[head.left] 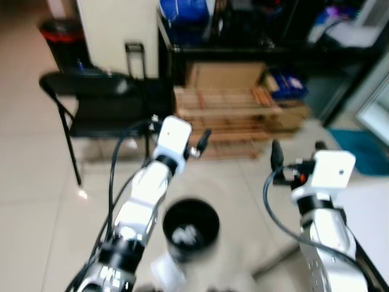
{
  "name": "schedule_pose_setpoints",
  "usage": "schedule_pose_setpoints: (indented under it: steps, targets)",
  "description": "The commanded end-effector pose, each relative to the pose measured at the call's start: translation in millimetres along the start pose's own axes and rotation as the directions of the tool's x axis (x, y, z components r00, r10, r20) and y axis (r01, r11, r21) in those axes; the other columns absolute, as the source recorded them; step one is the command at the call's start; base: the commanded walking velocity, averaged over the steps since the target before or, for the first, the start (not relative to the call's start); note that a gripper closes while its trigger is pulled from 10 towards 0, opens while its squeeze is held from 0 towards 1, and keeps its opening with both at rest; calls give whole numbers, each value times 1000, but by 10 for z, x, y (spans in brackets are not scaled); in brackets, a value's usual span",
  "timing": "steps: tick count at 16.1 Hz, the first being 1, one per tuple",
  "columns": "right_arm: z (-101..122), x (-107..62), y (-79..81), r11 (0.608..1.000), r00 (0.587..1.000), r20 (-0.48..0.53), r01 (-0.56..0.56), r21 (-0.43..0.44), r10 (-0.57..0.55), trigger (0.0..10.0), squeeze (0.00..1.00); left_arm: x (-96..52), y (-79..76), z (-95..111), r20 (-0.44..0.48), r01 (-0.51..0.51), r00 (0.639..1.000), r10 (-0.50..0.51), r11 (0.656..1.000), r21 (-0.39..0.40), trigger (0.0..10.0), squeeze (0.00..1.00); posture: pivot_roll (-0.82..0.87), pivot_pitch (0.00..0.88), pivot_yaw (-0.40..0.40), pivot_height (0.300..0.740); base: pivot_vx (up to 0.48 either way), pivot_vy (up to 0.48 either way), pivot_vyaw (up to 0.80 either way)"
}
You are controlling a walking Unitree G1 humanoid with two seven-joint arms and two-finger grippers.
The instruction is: Picking trash to rubbish bin
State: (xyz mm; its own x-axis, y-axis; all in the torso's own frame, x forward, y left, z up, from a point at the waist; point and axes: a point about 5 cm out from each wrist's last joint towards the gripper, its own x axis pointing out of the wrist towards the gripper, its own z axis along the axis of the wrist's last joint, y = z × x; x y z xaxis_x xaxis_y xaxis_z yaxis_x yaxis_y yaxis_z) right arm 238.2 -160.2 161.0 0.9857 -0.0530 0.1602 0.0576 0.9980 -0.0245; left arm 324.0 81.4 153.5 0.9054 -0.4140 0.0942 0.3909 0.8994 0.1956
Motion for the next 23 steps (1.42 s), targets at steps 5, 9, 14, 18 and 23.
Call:
schedule_pose_setpoints:
  steps: [5,9,14,18,23]
  targets:
    - [41,-4,-41,1000,1000,8,18,-5,-17,10000,0,13,-26,4,-4,16,1000,-16,1000,2,10000,0,179,54,-91,740,-302,0,0]
    - [51,-14,-57,1000,1000,6,21,-6,-21,10000,0,13,-36,-8,-9,19,1000,-19,1000,0,10000,0,172,55,-92,740,-306,0,0]
    - [50,-2,-55,1000,1000,0,17,-6,-17,10000,0,26,-42,-15,-11,21,1000,-21,1000,-4,10000,0,171,48,-92,740,-295,0,-800]
    - [52,-1,-47,1000,1000,0,16,-5,-16,10000,0,22,-42,-21,-14,23,1000,-23,1000,-6,10000,0,171,48,-92,740,-66,0,-800]
    - [62,-1,-45,1000,1000,1,13,-7,-13,10000,0,16,-51,-34,-20,23,1000,-23,1000,-8,10000,0,169,54,-94,740,0,0,-800]
